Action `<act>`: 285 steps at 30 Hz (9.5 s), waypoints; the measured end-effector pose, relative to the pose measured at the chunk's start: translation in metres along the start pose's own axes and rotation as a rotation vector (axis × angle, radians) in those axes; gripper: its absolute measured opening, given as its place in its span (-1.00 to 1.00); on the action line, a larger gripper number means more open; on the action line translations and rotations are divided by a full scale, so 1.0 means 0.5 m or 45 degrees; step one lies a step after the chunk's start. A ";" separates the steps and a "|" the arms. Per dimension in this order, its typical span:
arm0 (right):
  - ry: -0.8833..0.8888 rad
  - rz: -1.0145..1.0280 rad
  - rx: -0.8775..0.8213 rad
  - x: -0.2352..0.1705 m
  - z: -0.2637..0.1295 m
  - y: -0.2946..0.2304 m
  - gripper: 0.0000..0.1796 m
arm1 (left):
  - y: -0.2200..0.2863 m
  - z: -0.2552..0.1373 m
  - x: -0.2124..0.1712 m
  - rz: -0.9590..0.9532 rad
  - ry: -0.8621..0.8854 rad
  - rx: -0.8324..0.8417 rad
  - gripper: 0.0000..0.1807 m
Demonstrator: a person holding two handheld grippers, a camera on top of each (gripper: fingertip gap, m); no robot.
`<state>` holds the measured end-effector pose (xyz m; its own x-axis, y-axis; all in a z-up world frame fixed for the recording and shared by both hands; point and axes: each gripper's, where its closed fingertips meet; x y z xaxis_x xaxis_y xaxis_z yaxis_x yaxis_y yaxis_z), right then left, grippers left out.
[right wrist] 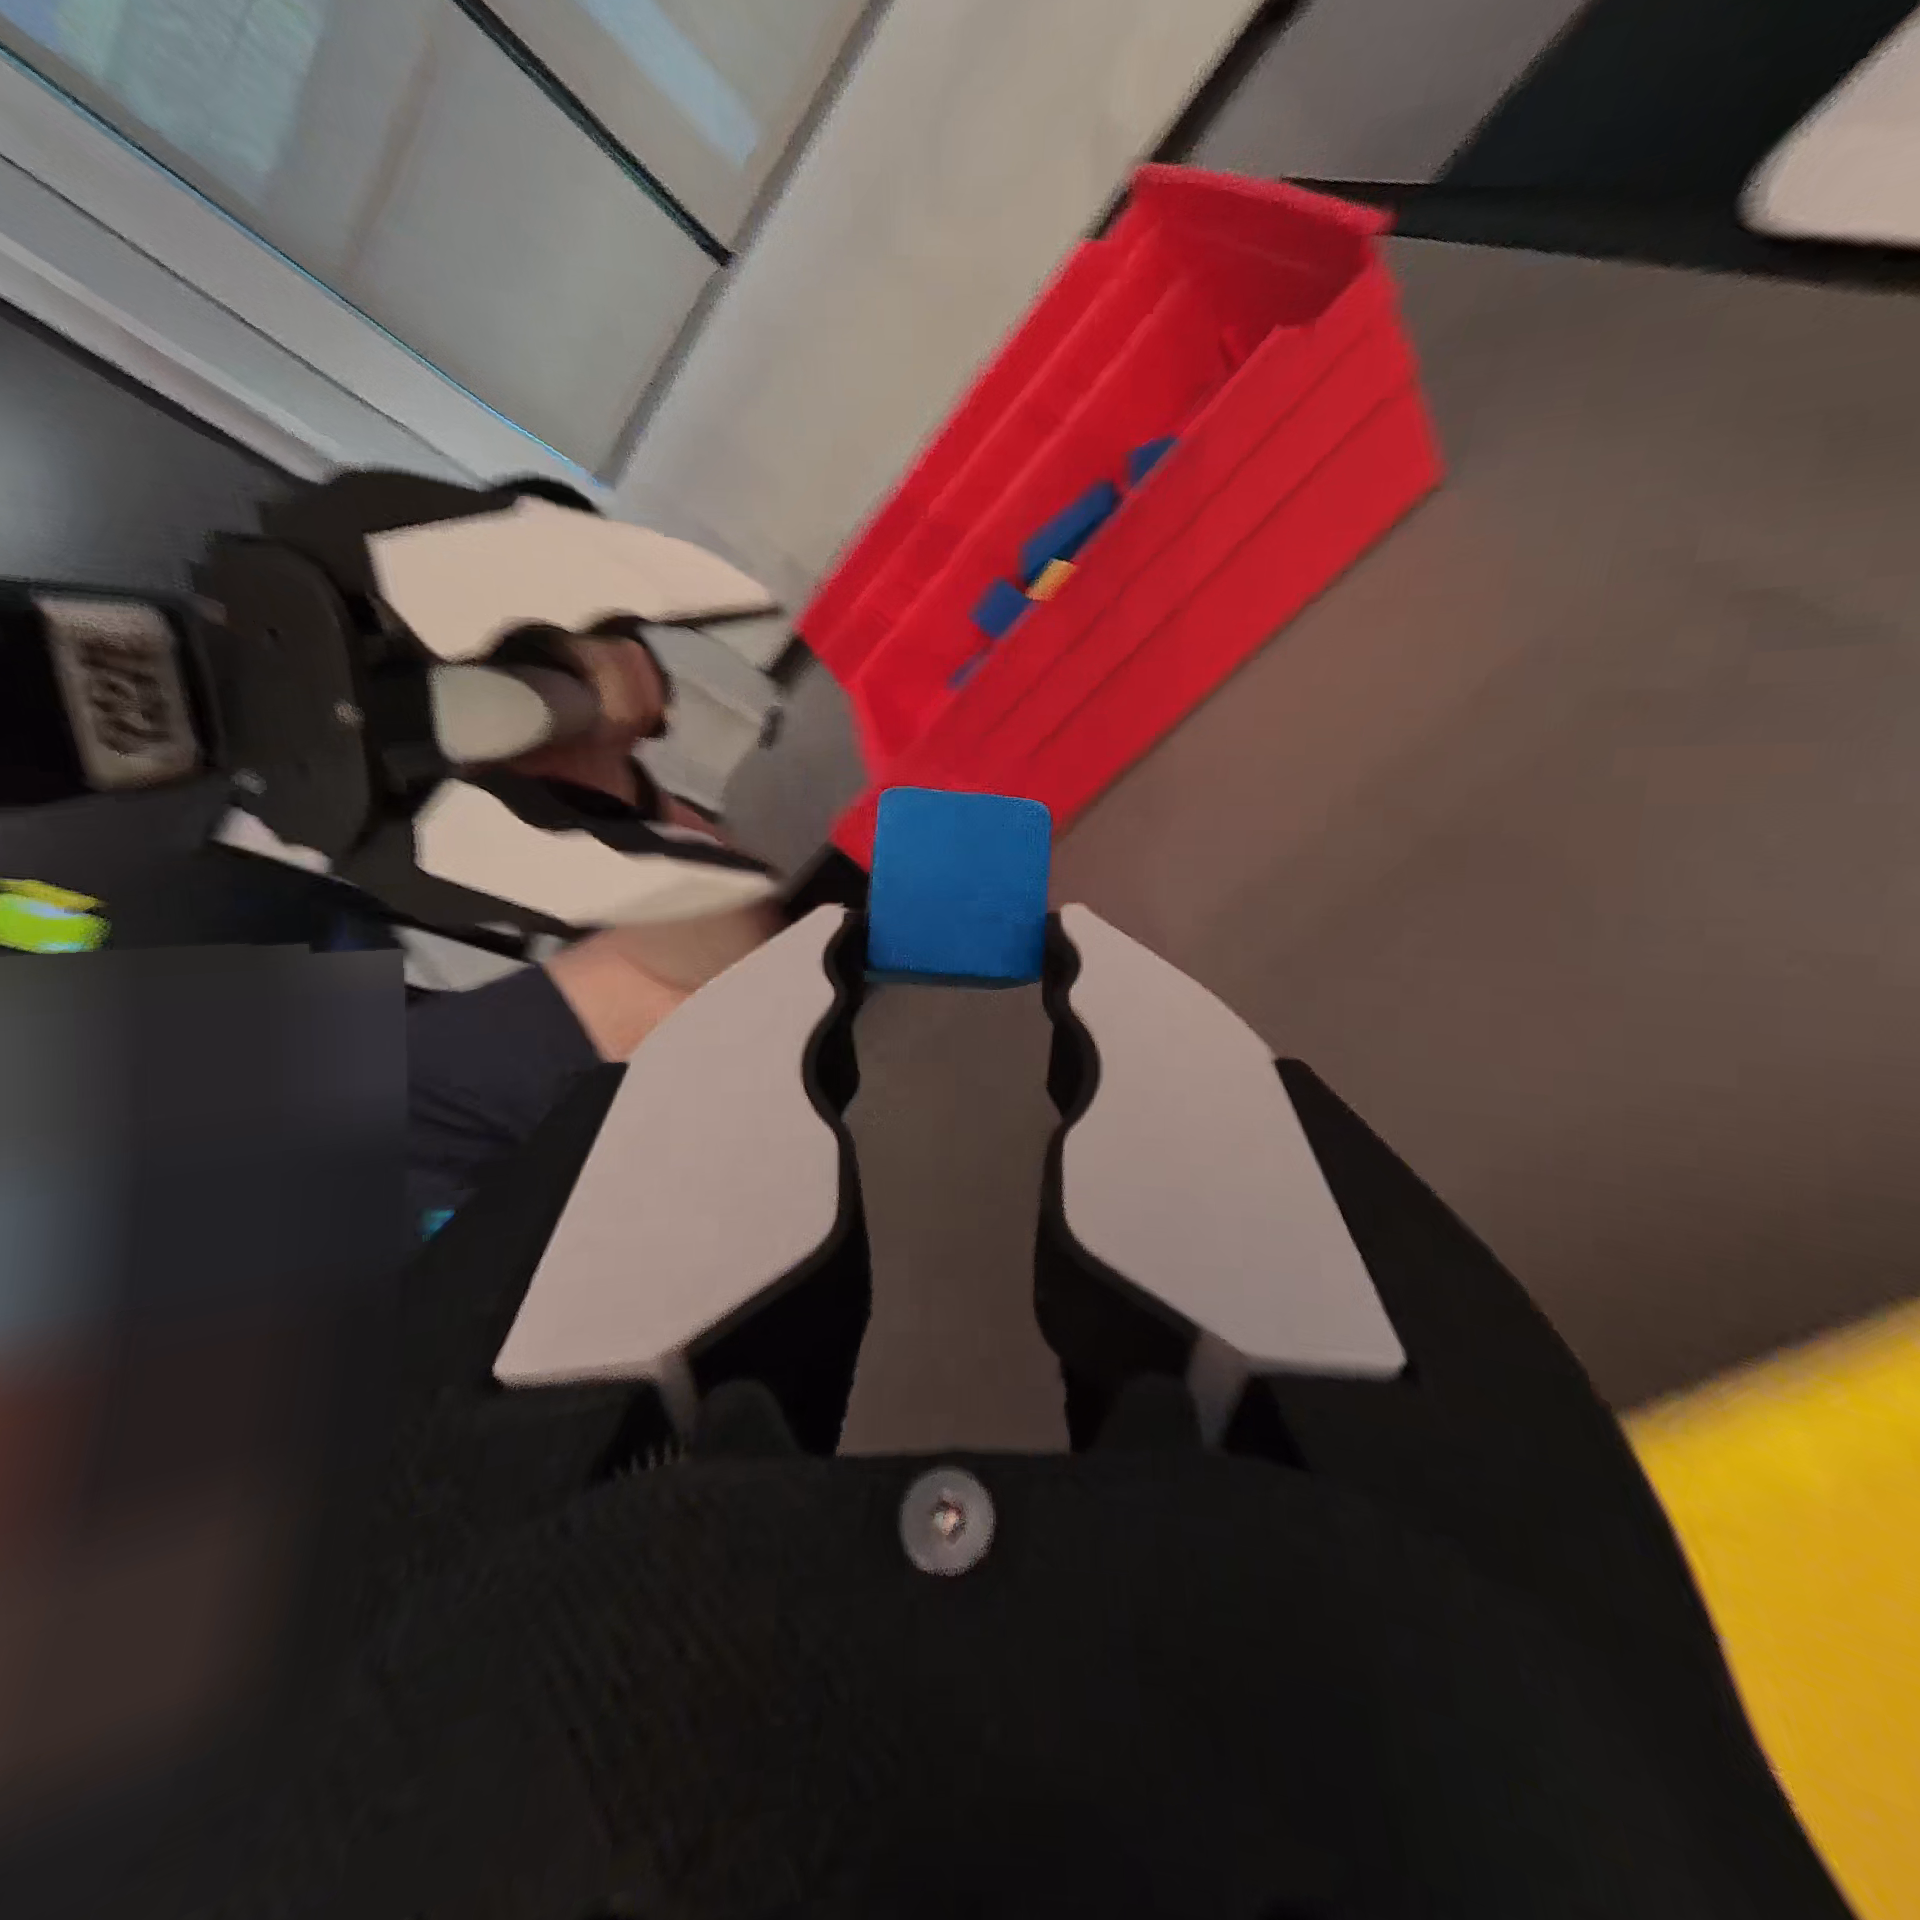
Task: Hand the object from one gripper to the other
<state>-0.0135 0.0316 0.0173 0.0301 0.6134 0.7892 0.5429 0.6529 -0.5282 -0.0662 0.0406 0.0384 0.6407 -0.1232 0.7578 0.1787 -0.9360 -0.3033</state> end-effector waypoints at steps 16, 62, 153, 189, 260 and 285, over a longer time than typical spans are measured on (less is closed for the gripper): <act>-0.755 0.291 -1.101 -0.237 -0.249 0.314 -0.62 | -0.039 -0.019 -0.027 -0.081 -0.071 0.026 -0.44; -0.803 0.119 -1.091 -0.198 -0.238 0.260 -0.56 | -0.382 0.073 -0.565 -1.241 -1.002 0.447 -0.30; -0.898 -0.616 -0.710 -0.228 -0.236 0.242 -0.61 | -0.115 -0.084 -0.039 -0.478 0.075 -0.378 -0.37; -1.116 0.095 -1.025 -0.303 -0.195 0.307 -0.62 | -0.091 -0.082 -0.038 -0.523 0.048 -0.471 -0.42; -0.253 -1.701 -0.838 0.031 0.045 -0.009 -0.32 | -0.124 -0.067 -0.079 -0.796 0.012 -0.775 -0.62; -0.040 -2.105 -0.590 0.005 0.109 -0.193 -0.24 | 0.075 -0.131 -0.013 -0.601 -0.035 -1.453 -0.46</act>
<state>-0.1117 -0.0058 0.0530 -0.7811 -0.5161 0.3516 0.1569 0.3828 0.9104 -0.1125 -0.0154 0.0597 0.7082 0.2990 0.6396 -0.3479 -0.6405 0.6846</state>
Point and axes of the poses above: each gripper's, where its closed fingertips meet, z out along the fingers, x out of its top, y = z × x across the jaws, and after that the axes turned 14 degrees about -z, right-handed
